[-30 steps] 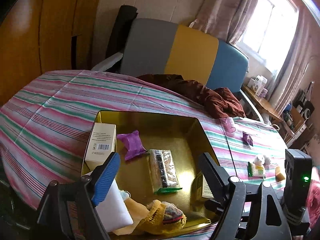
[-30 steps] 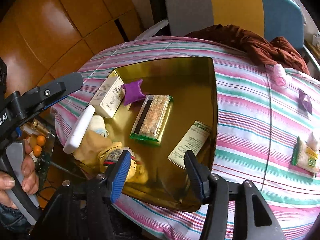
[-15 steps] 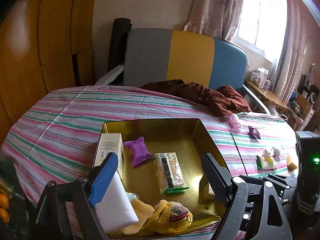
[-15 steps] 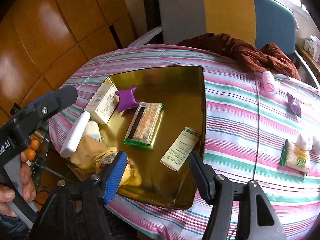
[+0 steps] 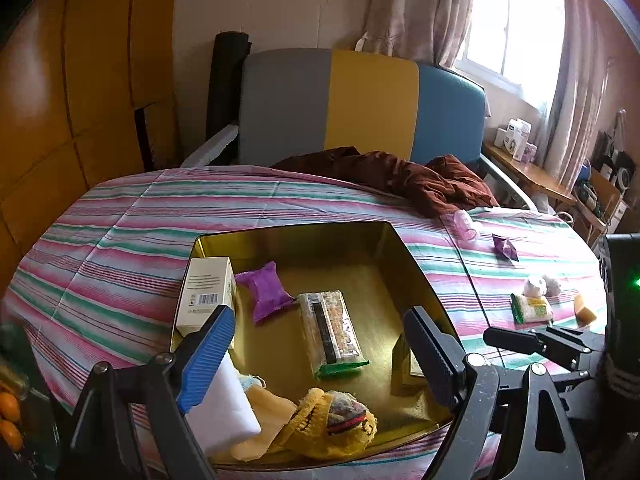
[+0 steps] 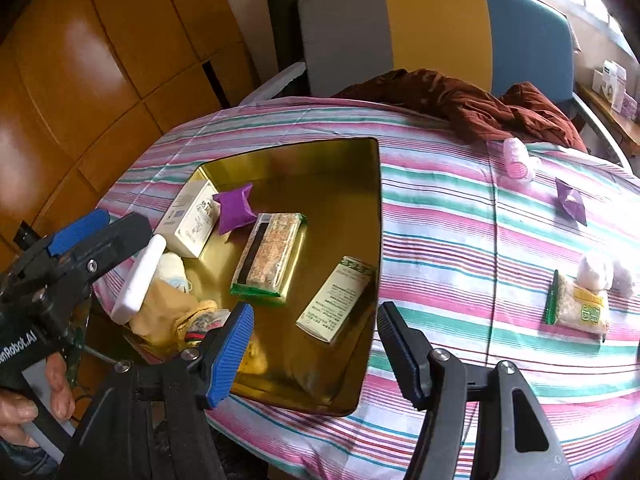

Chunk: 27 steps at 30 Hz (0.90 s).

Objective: Organize objects
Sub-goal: 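Lift both open tools out of the tray toward the remaining items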

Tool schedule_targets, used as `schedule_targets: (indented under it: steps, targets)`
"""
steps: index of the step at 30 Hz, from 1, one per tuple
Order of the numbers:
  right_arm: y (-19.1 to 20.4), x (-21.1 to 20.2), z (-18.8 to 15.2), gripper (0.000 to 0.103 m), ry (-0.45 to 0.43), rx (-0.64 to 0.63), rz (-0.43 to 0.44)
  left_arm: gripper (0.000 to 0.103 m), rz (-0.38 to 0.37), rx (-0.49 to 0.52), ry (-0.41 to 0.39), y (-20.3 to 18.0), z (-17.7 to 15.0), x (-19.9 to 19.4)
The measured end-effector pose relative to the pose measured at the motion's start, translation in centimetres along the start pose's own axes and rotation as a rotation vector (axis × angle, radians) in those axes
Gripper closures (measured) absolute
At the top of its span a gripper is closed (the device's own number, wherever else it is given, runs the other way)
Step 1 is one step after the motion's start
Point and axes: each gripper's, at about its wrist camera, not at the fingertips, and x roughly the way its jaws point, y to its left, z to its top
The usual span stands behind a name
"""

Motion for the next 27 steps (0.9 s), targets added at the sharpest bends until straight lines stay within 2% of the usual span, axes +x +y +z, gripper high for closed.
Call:
schedule_targets:
  steps: [16,27]
  targets:
    - [-2.9,-0.1,-0.3,0.038,-0.001,0.087,-0.031,0.015,-0.013,0.045,0.032,-1.5,-0.4,0.7]
    - [-6.2,-1.3,0.5,0.037,-0.023,0.122,-0.095,0.015,-0.022,0.080,0.040,-2.6,-0.2,1.1]
